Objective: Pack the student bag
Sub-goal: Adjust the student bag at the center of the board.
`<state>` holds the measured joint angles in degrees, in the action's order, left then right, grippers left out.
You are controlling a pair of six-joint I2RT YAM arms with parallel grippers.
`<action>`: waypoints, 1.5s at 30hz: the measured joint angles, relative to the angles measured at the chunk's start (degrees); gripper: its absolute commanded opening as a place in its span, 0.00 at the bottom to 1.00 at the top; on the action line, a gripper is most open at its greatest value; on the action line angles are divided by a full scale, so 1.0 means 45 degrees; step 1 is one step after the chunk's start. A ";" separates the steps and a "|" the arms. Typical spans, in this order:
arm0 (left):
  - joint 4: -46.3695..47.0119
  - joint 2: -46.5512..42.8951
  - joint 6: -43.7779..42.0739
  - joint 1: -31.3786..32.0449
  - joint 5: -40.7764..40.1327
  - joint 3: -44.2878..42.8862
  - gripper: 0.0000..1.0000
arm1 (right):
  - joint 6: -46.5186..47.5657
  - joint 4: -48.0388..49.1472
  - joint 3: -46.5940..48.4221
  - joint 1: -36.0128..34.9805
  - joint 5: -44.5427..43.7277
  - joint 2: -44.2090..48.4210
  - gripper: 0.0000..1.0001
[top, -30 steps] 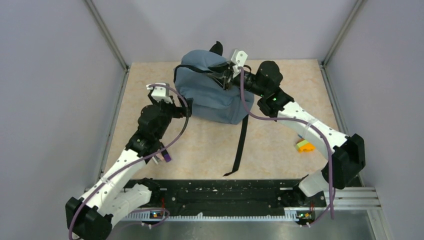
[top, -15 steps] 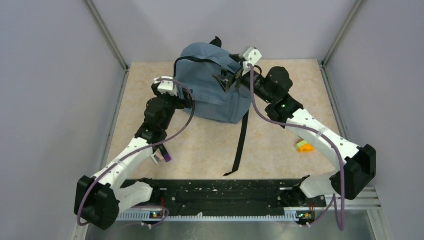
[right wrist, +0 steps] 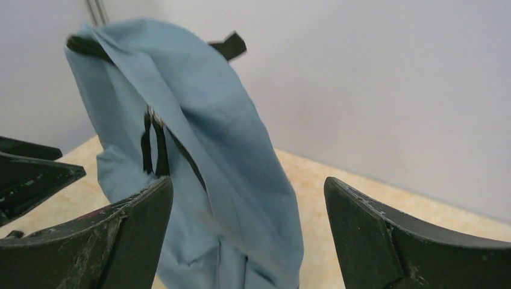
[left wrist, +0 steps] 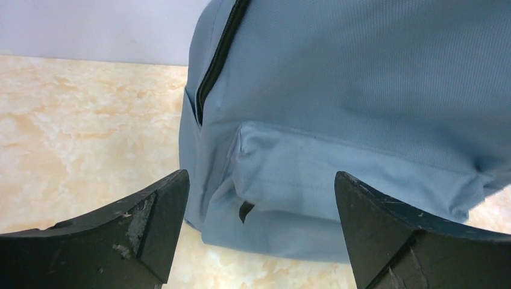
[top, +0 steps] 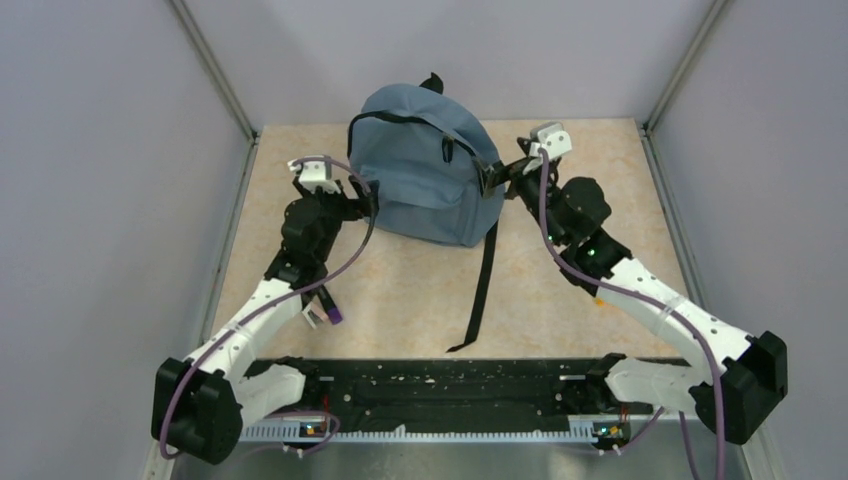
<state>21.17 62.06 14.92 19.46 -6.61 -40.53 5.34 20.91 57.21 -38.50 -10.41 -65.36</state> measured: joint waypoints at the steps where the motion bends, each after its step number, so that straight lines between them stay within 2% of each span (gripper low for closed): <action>1: 0.0053 -0.0204 0.0053 -0.0044 0.0102 0.0243 0.94 | -0.0325 0.0005 -0.0495 0.0000 -0.0189 0.0257 0.93; 8: 0.0748 -0.2142 0.0189 -0.0185 0.1331 0.3211 0.95 | -0.1617 -0.0160 -0.2142 0.0000 -0.0437 0.1107 0.93; 11: 0.0918 -0.2317 0.0243 -0.0481 0.1545 0.3925 0.94 | -0.1807 -0.0170 -0.2429 0.0000 -0.0432 0.1103 0.93; 18: 0.2521 -0.0296 0.0131 -0.2050 0.2982 0.4065 0.91 | -0.2181 0.0175 -0.2807 0.0000 -0.0112 0.1069 0.92; 23: 0.4371 0.1447 -0.0321 -0.2157 0.4308 0.4099 0.78 | -0.2336 0.0223 -0.3060 0.0000 0.0044 0.1078 0.91; 28: 0.5255 0.2458 -0.0631 -0.2181 0.4658 0.4070 0.69 | -0.2322 0.0214 -0.3075 0.0000 0.0053 0.1248 0.91; 39: 0.6071 0.3429 -0.1175 -0.2210 0.5144 0.3186 0.70 | -0.2297 0.0214 -0.3128 0.0000 0.0078 0.1428 0.91; 40: 0.6101 0.3492 -0.1219 -0.2210 0.5202 0.3075 0.68 | -0.2293 0.0214 -0.3128 0.0000 0.0087 0.1423 0.90; 41: 0.6144 0.3565 -0.1258 -0.2210 0.5270 0.2963 0.59 | -0.2293 0.0214 -0.3128 0.0000 0.0092 0.1423 0.90; 45: 0.6266 0.4061 -0.1433 -0.2210 0.5464 0.2467 0.39 | -0.2293 0.0209 -0.3128 0.0000 0.0155 0.1341 0.90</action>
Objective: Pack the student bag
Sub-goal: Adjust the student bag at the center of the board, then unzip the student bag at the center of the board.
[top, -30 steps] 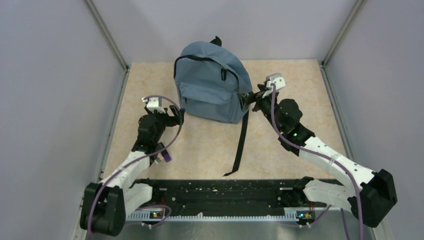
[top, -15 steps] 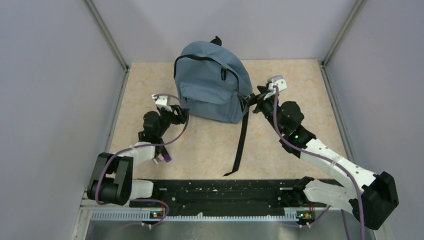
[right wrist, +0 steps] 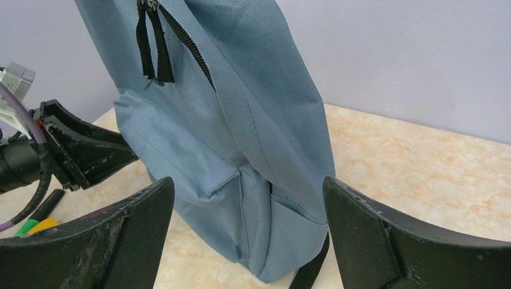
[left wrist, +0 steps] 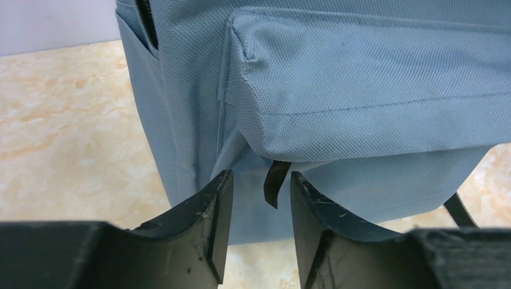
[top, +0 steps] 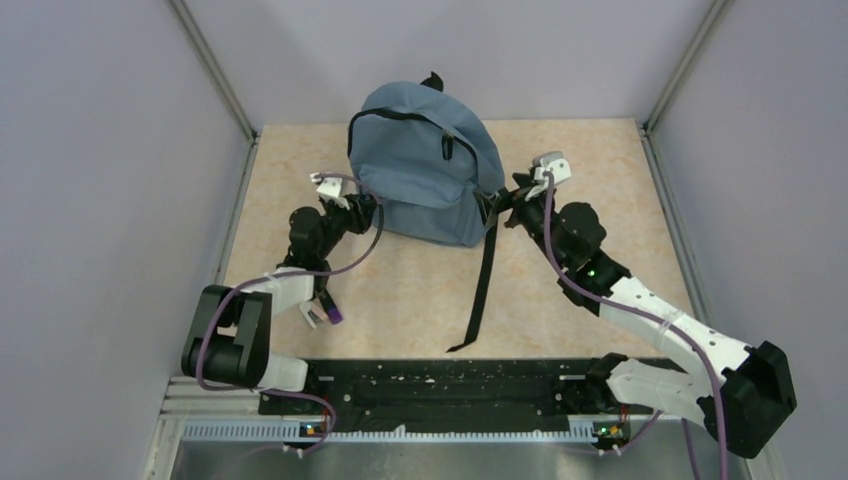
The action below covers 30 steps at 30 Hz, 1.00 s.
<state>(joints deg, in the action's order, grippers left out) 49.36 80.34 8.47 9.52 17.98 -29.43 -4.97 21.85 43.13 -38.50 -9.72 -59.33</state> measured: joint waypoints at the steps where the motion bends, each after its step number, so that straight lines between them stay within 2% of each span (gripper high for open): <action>1: 0.0010 0.0112 -0.0039 0.0000 0.0063 -0.0058 0.35 | 0.0000 -0.0019 0.0000 0.0000 0.0010 -0.0015 0.90; 7: 0.0146 0.0554 -0.0185 0.0000 0.0772 -0.0160 0.01 | 0.0107 -0.0024 0.0000 0.0000 0.0005 -0.0073 0.89; 24: 0.0452 0.0316 -0.0155 0.0092 0.2084 0.0131 0.00 | 0.0719 0.0189 0.0015 -0.0005 -0.0325 -0.1938 0.87; 30: 0.0340 -0.0141 -0.0257 0.0840 0.2152 0.0219 0.00 | 0.0612 0.0262 0.0015 -0.0073 -0.0248 -0.2098 0.86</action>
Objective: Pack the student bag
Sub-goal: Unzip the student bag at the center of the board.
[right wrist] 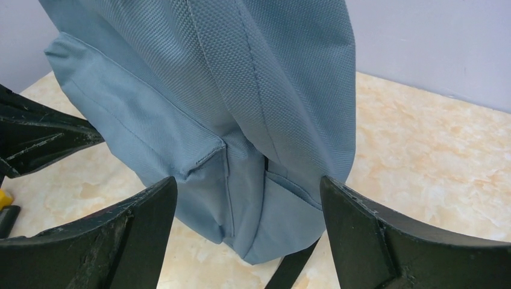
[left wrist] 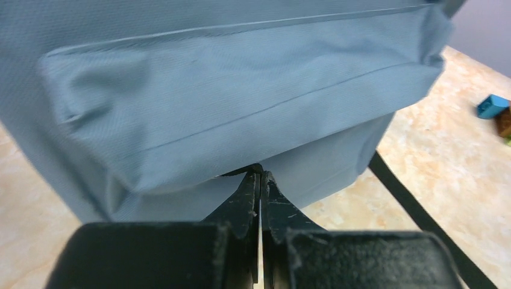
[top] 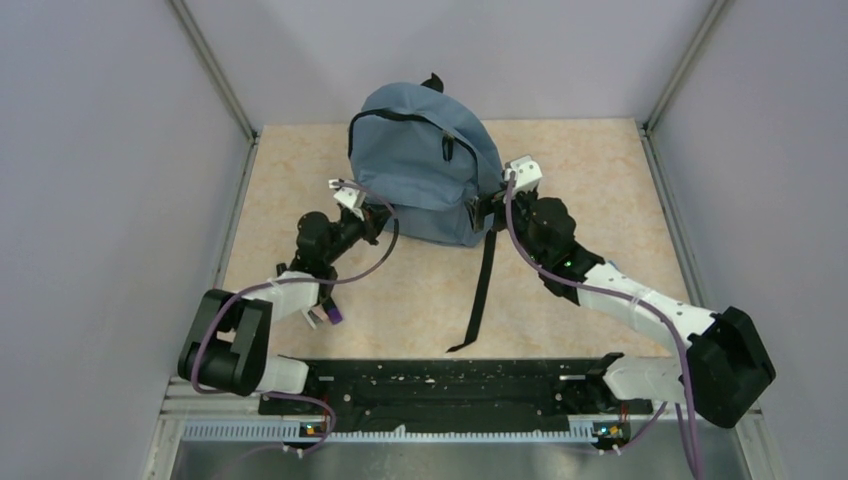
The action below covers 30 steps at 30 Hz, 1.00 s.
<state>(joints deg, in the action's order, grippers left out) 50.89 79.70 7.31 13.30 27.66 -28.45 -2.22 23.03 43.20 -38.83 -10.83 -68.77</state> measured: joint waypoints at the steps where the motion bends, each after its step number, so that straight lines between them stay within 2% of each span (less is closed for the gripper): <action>1: -0.0015 -0.0053 -0.0015 0.0189 -0.0015 0.0000 0.00 | -0.0029 0.0024 0.0000 -0.0015 0.0015 -0.0058 0.86; 17: 0.0034 0.0015 0.0083 0.3070 -0.1219 -0.0058 0.00 | -0.0170 0.0311 0.0000 -0.0189 0.0175 -0.0534 0.85; 23: 0.0029 0.0015 0.0437 0.3628 -0.1375 -0.0053 0.00 | 0.0272 0.0743 -0.0005 -0.0559 0.0248 -0.1117 0.85; 24: 0.0029 0.0015 0.0461 0.3633 -0.1409 -0.0053 0.02 | 0.0160 0.0709 -0.0005 -0.0651 0.0097 -0.1243 0.85; 27: -0.0112 -0.0233 0.0709 0.3682 -0.1627 0.0155 0.30 | -0.0442 0.0855 -0.0117 -0.0782 -0.0165 -0.1389 0.85; 30: -0.1477 -0.1389 0.0923 0.3745 -0.1870 0.0325 0.54 | -0.0777 0.1549 -0.0554 -0.0801 0.0024 -0.1384 0.85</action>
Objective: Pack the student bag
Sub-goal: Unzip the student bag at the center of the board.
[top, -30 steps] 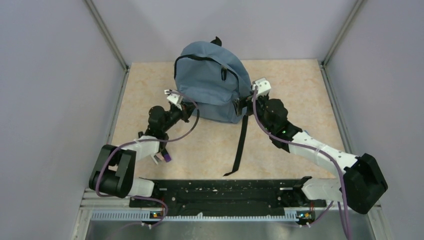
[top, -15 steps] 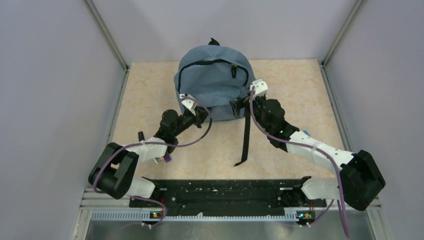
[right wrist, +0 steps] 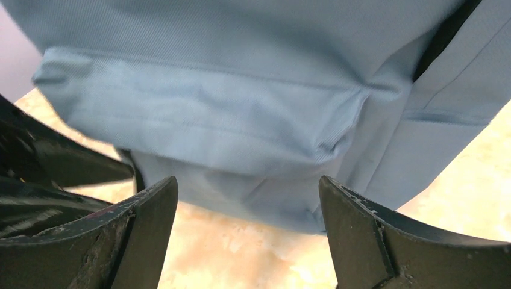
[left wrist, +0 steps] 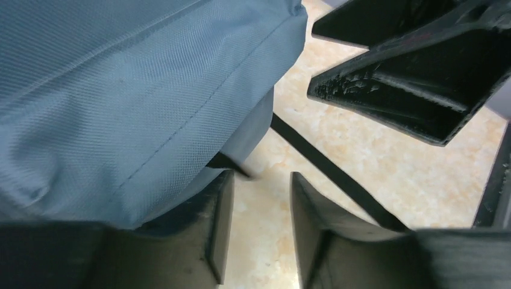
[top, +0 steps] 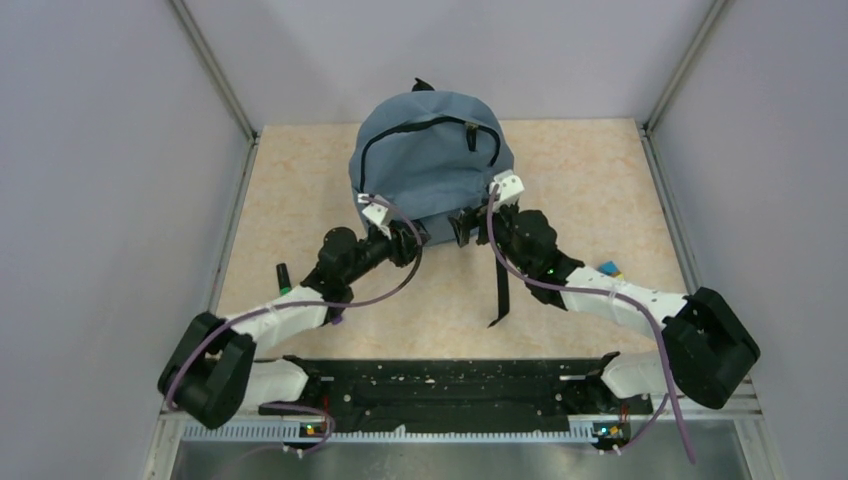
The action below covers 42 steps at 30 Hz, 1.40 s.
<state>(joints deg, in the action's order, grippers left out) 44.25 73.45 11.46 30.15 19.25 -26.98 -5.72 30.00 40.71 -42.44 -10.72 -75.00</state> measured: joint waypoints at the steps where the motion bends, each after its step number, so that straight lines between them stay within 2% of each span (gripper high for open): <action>1: -0.0495 -0.0457 0.0000 0.0015 -0.0131 0.0000 0.59 | -0.0112 0.0238 -0.0233 -0.0024 0.0146 0.0005 0.85; 5: -0.3507 -0.2968 0.0189 0.0063 -0.1195 -0.0063 0.70 | -0.0393 0.0928 -0.1044 -0.0063 0.0821 0.0170 0.84; 8: -0.6460 -0.4498 0.0646 0.0039 -0.2749 -0.0515 0.73 | -0.0437 0.1690 -0.1758 -0.0102 0.1384 0.0423 0.83; 13: -0.9481 -0.5348 0.2108 -0.0248 -0.4386 -0.1443 0.76 | -0.0136 0.3060 -0.2351 -0.0612 0.1982 0.0432 0.83; 17: -0.9568 -0.5425 0.3619 -0.0335 -0.4702 -0.1462 0.78 | 0.0291 0.4415 -0.2351 -0.1486 0.2059 -0.0175 0.81; 21: -0.8718 -0.4867 0.4629 -0.0340 -0.4643 -0.1462 0.79 | 0.0476 0.5178 -0.1987 -0.2064 0.1768 -0.1632 0.79; 28: -0.7572 -0.3779 0.5251 -0.0345 -0.5241 -0.1472 0.78 | 0.0447 0.6470 -0.1268 -0.2395 0.1030 -0.3900 0.78; 37: -0.6397 -0.2837 0.5435 -0.0355 -0.6416 -0.1486 0.72 | 0.0374 0.7125 0.0233 -0.2463 -0.0282 -0.5484 0.68; 42: -0.5795 -0.2215 0.5479 -0.0355 -0.6581 -0.1603 0.60 | 0.0413 0.7145 0.0937 -0.2463 -0.0772 -0.6110 0.57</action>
<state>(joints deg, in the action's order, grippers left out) 18.17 63.48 36.12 28.56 -10.37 -34.20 -3.86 62.15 44.93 -53.52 -14.20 -102.50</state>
